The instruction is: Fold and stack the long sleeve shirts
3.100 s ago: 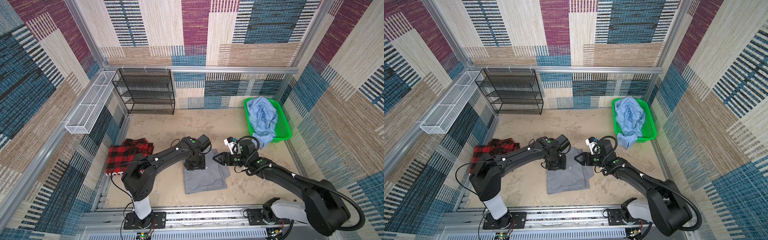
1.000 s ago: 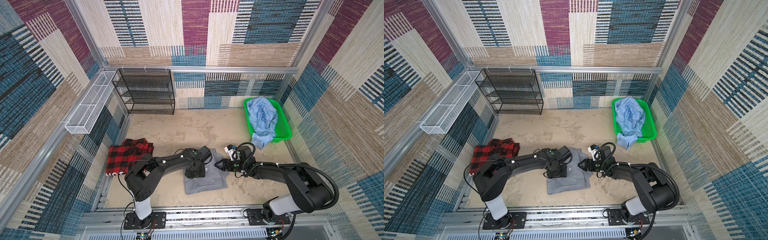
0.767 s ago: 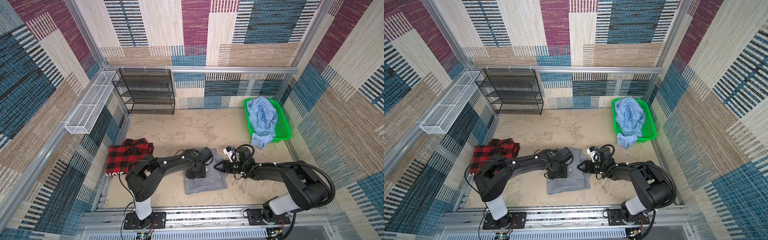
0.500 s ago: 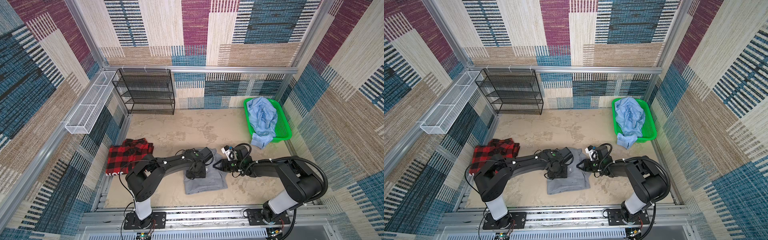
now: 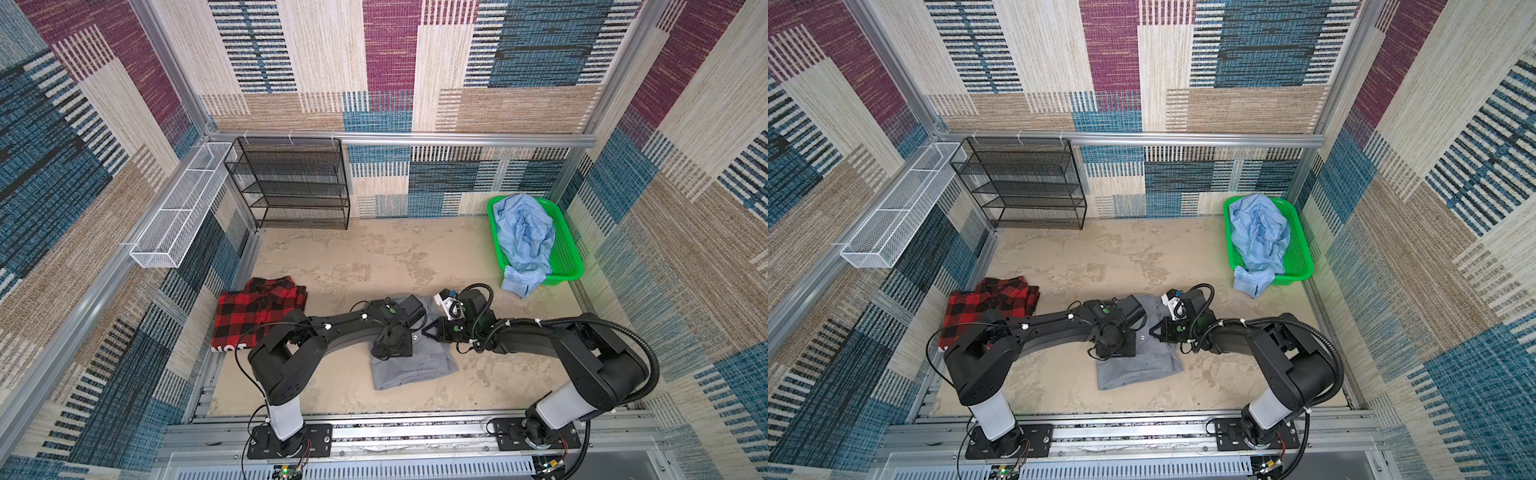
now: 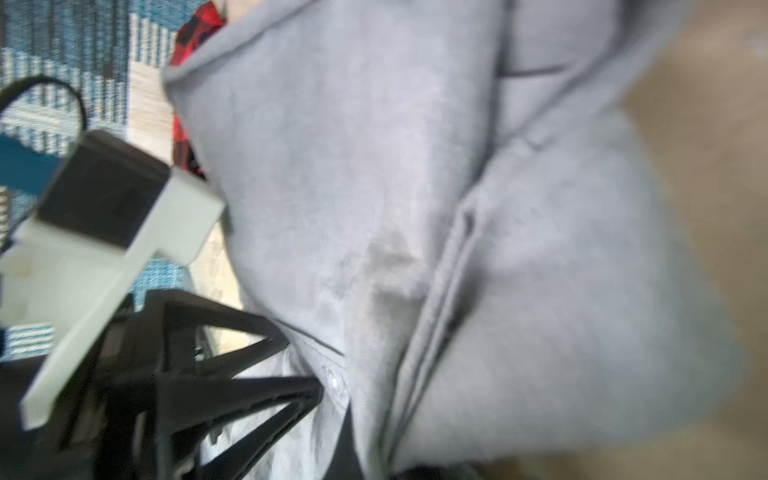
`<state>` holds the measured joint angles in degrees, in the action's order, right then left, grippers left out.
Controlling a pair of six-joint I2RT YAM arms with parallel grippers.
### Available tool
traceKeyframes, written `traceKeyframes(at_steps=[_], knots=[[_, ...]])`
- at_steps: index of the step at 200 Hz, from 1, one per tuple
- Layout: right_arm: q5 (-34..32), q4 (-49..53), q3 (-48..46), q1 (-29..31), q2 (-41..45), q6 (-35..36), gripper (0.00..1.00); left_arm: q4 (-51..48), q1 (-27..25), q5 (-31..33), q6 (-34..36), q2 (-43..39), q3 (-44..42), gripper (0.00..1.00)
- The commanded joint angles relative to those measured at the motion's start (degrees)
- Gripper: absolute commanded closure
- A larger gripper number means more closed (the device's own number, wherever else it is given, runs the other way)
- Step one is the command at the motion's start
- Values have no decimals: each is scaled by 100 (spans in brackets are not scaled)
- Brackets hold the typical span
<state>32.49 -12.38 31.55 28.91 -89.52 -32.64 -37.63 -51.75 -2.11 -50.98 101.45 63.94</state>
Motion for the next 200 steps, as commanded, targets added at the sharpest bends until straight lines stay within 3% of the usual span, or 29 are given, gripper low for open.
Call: traceKeyframes(at_steps=[1,61,105,145,161,200], knots=[[-497,325,103,-1,167,108,100,-264,72,-333,93,-481,62,42],[-1522,1870,490,-4,1000,460,100,-1168,548,-244,304,-2420,640,37],[-2352,3568,1052,-8,1897,766,100,-2020,1134,-212,652,-3636,1139,29],[-3047,5219,2059,-7,2343,1096,100,-2552,1716,-123,1170,-4237,1128,25],[-3303,5870,2595,-3,2315,1233,100,-2566,1892,-73,1407,-4445,972,18],[-4734,7473,3982,149,1863,1406,100,-2500,2343,128,1971,-4900,535,13]])
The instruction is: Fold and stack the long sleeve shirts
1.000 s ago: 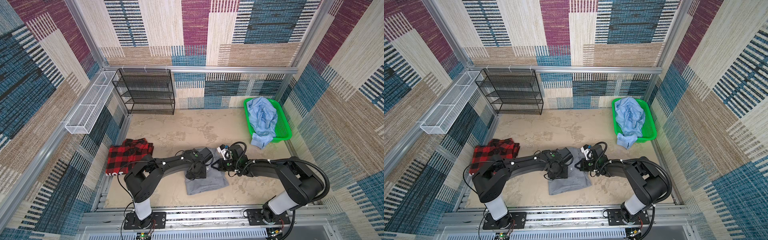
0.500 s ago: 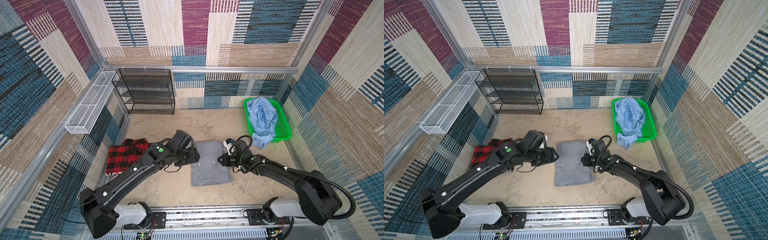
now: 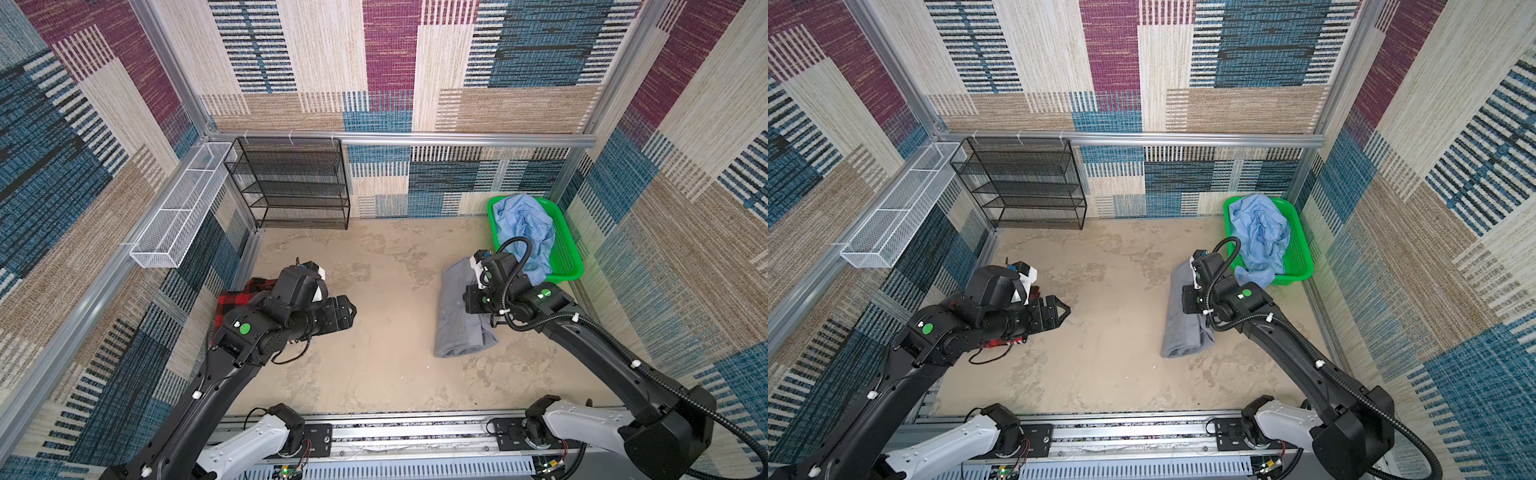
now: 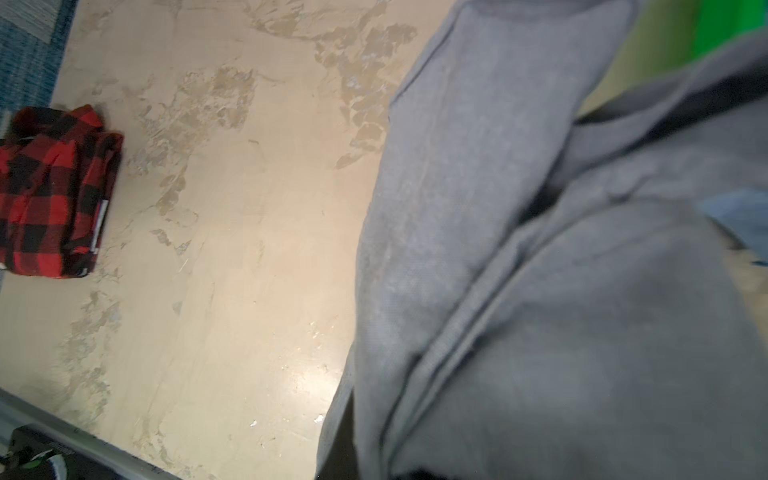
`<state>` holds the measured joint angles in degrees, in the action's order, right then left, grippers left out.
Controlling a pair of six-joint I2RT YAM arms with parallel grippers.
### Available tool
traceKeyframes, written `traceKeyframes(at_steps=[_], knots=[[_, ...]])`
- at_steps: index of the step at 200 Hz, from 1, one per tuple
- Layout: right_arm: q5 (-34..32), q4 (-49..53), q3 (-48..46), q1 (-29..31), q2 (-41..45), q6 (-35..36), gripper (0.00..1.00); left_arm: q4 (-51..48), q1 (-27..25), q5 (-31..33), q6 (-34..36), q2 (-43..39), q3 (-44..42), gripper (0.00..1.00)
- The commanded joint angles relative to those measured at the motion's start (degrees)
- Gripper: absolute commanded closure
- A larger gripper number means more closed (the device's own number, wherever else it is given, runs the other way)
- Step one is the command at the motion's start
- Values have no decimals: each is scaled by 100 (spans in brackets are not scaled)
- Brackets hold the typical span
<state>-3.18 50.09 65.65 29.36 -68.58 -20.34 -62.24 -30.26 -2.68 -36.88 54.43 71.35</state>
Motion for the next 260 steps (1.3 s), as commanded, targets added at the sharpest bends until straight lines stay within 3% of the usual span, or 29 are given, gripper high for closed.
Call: traceKeyframes(at_steps=[1,18,29,66,112,162,190,207,260], knots=[[-1180,1251,607,104,-237,186,100,-28,204,182,578,-215,-221,13],[-1290,1654,1230,229,-550,270,100,178,371,198,695,-472,-532,11],[-1750,1925,1601,437,-860,185,100,325,478,156,759,-624,-735,11],[-2531,2673,2575,1343,-2596,-75,100,719,755,19,919,-955,-1327,10],[-2649,2683,3554,2263,-4795,-191,100,860,862,116,857,-1406,-1603,11],[-2272,2686,5184,3271,-6396,-330,100,876,856,494,735,-1975,-1694,12],[-2109,2678,5637,3685,-6895,-445,73,857,855,605,676,-2135,-1733,12],[-2106,2673,5921,3940,-6973,-582,66,842,855,693,632,-2225,-1739,13],[-1640,2670,6588,4465,-6964,-554,30,783,857,895,533,-2344,-1765,14]])
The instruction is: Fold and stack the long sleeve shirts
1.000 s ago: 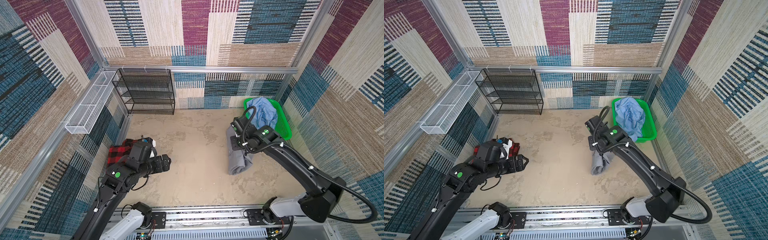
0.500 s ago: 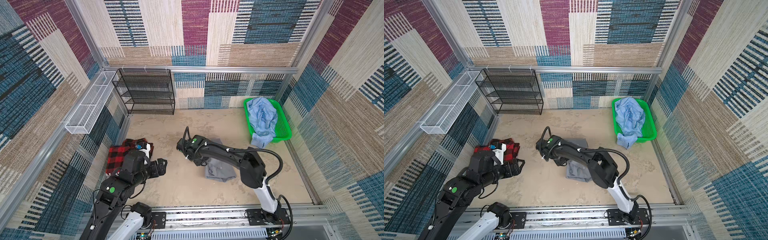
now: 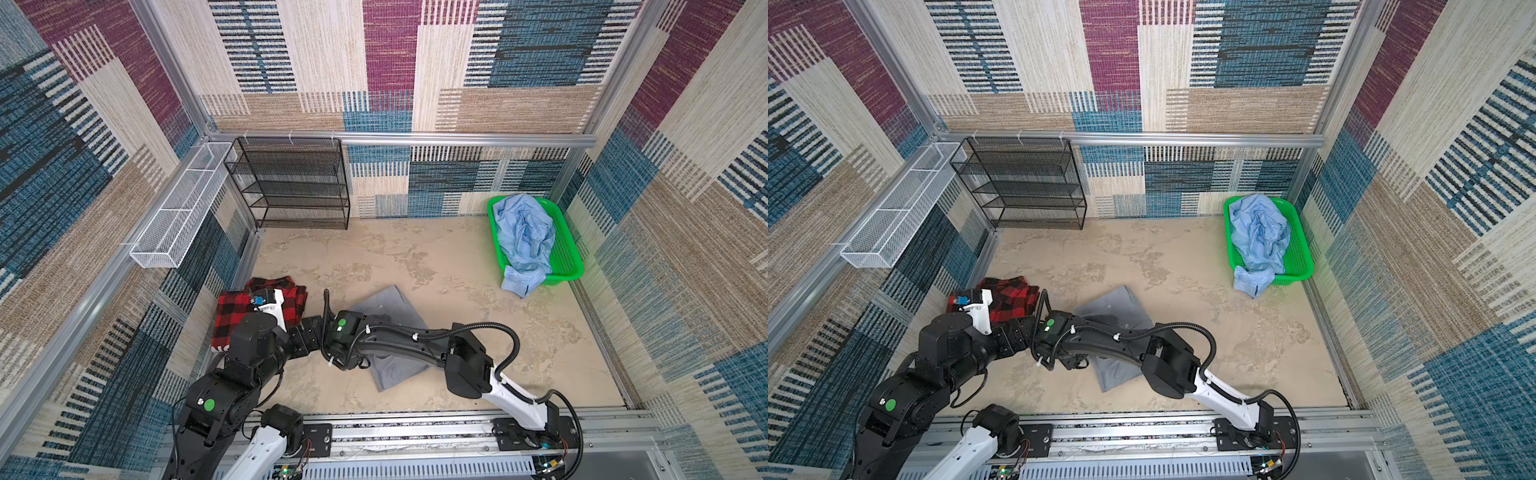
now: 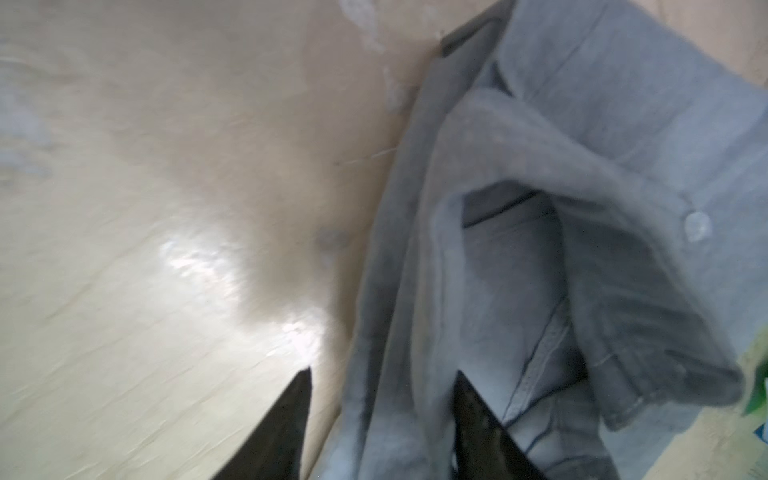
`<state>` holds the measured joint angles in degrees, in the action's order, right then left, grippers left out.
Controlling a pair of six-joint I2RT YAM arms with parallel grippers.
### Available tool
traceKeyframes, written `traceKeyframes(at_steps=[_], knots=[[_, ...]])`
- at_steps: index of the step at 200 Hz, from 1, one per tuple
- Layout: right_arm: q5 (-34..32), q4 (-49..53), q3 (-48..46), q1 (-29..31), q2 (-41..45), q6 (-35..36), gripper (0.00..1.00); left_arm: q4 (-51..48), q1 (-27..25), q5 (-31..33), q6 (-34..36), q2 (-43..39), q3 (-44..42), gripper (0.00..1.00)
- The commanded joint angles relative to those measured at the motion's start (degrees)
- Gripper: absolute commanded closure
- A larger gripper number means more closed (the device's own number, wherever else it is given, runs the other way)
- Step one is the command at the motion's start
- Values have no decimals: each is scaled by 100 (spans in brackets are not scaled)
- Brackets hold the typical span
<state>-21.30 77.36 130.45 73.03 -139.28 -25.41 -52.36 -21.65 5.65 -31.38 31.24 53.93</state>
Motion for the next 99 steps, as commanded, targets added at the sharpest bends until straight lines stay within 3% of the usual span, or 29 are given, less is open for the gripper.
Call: traceKeyframes(at_steps=[1,24,58,76,99], knots=[[167,-61,97,102,118,-54,29,-209,-5,61,-18,-24,-23,14],[22,-77,-65,100,495,-84,20,-229,-14,91,-39,32,-23,14],[348,-448,-275,-58,1550,168,18,-215,-14,12,-34,126,-31,15],[748,-1090,-1295,-465,2456,340,19,-188,-24,-151,-76,233,-79,15],[1359,-2247,-3394,-1483,3828,344,22,-16,-24,-716,-237,421,-252,15]])
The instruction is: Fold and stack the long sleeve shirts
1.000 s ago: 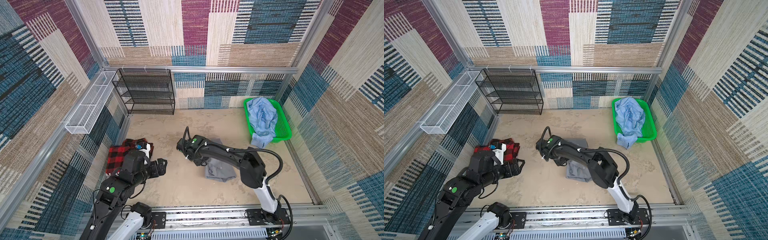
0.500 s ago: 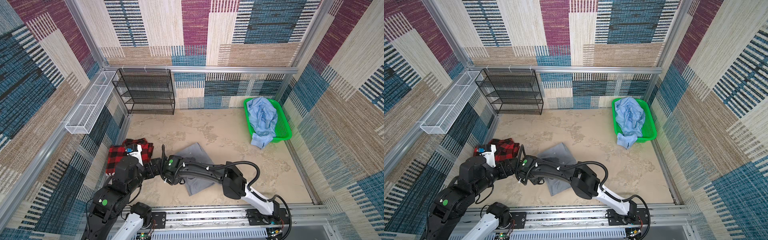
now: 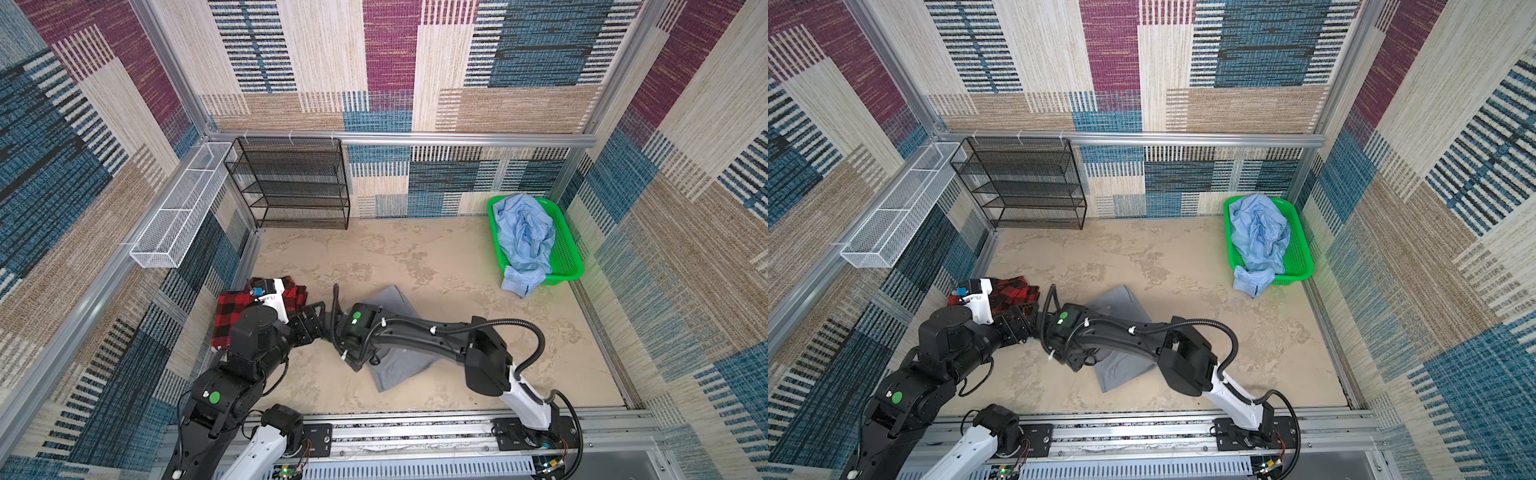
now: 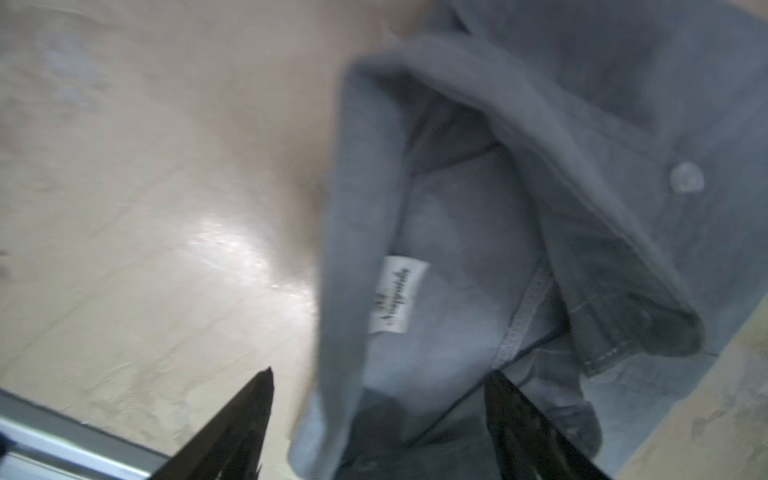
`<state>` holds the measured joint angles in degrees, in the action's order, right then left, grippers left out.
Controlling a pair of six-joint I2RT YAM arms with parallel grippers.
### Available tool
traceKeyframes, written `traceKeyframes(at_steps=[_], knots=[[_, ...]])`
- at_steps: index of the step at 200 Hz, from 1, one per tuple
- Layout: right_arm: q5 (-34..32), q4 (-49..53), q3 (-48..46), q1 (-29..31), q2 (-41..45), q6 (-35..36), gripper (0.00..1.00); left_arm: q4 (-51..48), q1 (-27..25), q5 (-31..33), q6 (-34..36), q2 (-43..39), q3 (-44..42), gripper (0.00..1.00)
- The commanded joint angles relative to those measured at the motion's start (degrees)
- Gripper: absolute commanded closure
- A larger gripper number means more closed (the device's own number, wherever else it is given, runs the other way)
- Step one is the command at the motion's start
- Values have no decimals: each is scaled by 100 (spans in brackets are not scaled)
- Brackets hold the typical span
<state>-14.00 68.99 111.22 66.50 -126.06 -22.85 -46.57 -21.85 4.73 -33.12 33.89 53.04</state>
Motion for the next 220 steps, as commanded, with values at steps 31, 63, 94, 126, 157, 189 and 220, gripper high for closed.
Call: traceKeyframes(at_steps=[31,63,94,126,157,189,220], knots=[[1139,-2400,-3541,-2135,4036,86,25,-402,-3,-969,-263,268,-470,17],[2497,-3144,-4405,-2370,4843,328,22,-397,-3,-896,-330,124,-508,18],[3315,-3734,-4636,-2142,4909,91,21,-401,-4,-866,-371,0,-563,18],[3350,-3829,-4481,-1852,4604,-77,22,-449,-4,-712,-377,-91,-549,18],[2328,-3438,-4376,-2138,4848,-126,21,-477,1,-649,-392,-89,-549,18],[2190,-3453,-4553,-2307,4271,38,25,-474,-3,-651,-414,-96,-584,19],[2986,-4222,-4571,-2039,3517,-62,32,-484,-3,-666,-439,-100,-610,19]])
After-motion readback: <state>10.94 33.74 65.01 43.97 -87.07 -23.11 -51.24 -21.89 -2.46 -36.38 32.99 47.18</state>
